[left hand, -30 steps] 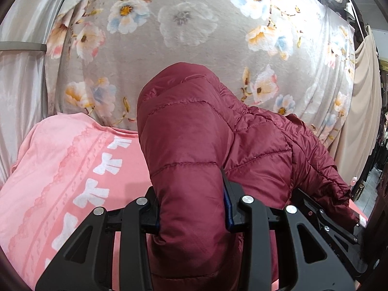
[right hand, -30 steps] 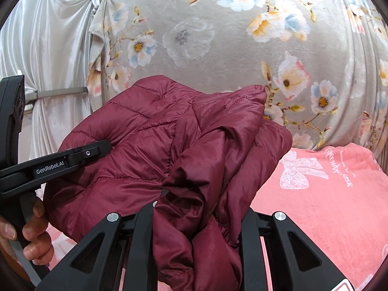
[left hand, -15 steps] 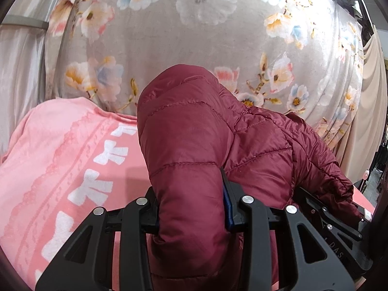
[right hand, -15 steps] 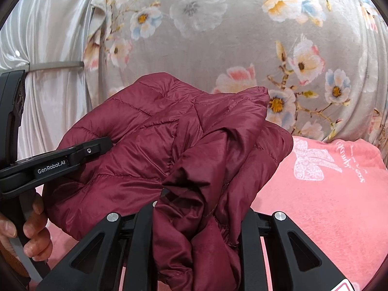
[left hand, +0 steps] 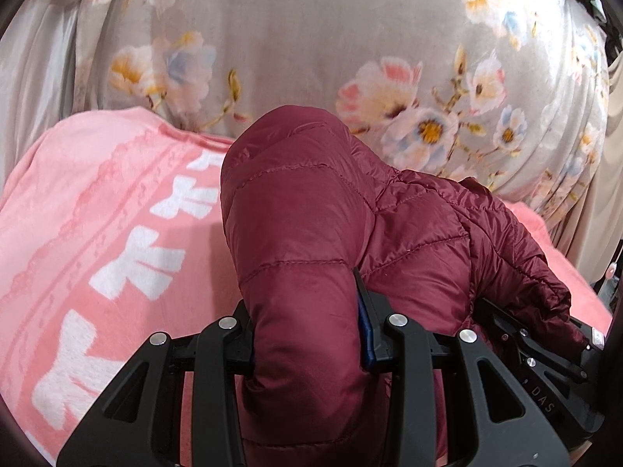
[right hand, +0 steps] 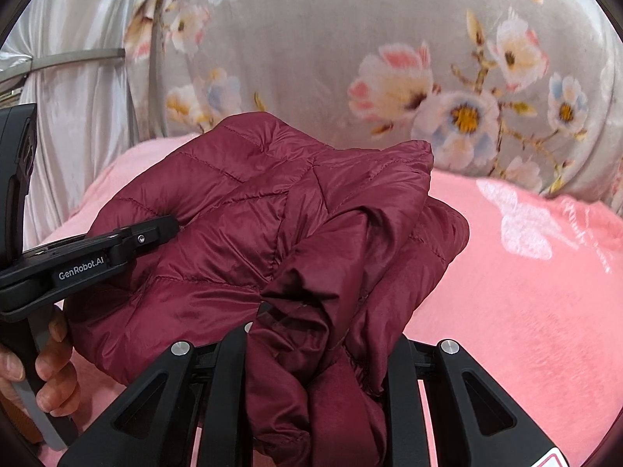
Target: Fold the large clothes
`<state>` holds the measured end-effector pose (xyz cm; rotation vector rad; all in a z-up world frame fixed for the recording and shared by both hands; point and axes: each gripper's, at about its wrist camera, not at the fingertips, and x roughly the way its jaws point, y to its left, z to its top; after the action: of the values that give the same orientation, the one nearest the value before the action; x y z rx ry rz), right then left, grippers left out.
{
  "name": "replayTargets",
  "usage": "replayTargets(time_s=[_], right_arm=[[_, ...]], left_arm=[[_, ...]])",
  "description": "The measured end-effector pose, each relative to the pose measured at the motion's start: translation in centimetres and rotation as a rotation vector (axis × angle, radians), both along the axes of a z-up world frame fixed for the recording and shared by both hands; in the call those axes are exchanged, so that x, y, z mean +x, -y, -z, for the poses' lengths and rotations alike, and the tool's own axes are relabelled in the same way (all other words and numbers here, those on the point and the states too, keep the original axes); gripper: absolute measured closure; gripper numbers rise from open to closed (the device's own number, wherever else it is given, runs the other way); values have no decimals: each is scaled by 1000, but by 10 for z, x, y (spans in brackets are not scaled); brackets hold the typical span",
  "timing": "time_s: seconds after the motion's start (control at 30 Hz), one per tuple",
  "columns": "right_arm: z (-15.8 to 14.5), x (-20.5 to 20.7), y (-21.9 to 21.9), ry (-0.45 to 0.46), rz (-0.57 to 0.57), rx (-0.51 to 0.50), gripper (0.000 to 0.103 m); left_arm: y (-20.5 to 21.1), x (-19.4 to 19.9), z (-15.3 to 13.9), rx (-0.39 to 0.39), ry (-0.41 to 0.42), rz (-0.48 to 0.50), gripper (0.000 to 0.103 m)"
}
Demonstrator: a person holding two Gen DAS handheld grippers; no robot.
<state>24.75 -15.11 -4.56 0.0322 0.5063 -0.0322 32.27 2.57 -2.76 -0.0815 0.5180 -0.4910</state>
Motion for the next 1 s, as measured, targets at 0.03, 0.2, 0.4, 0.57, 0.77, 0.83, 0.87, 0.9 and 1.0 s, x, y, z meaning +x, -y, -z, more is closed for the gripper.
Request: replayTargets(time_s=[0.03,0.2,0.4,0.57,0.77,0.83,0.87,0.9,1.0], right_arm=[[3,3,1,-17,-2,9,85],[9,12,6,-73,-2,41,83],[17,18,15,-167,23,83,60],[1,-29,20,-151,63,63,39],[-23,-87,22,-119,53,43,71],[-23,-84,14,-137,33,36,84],[-21,-80,8,-147,22,19,92],[-18,-75,1,-157,24,-10,95],[-9,-59,-10,-187,30,-68,100]], left_arm=[[1,2,6,16,-8,-1,68],[1,8,16,37,-21,-15,64],[-4,24,29,55,-122,-76,39],[-25,4,13,105,-135,-159,32],[-37,-69,3,240,-157,-64,32],[-29,-84,14,324,-154,-90,32],[-27,-86,17,348,-153,-114,32],[-25,-85,21,368,-158,-143,32],[-28,-71,30,359,-224,-214,37]])
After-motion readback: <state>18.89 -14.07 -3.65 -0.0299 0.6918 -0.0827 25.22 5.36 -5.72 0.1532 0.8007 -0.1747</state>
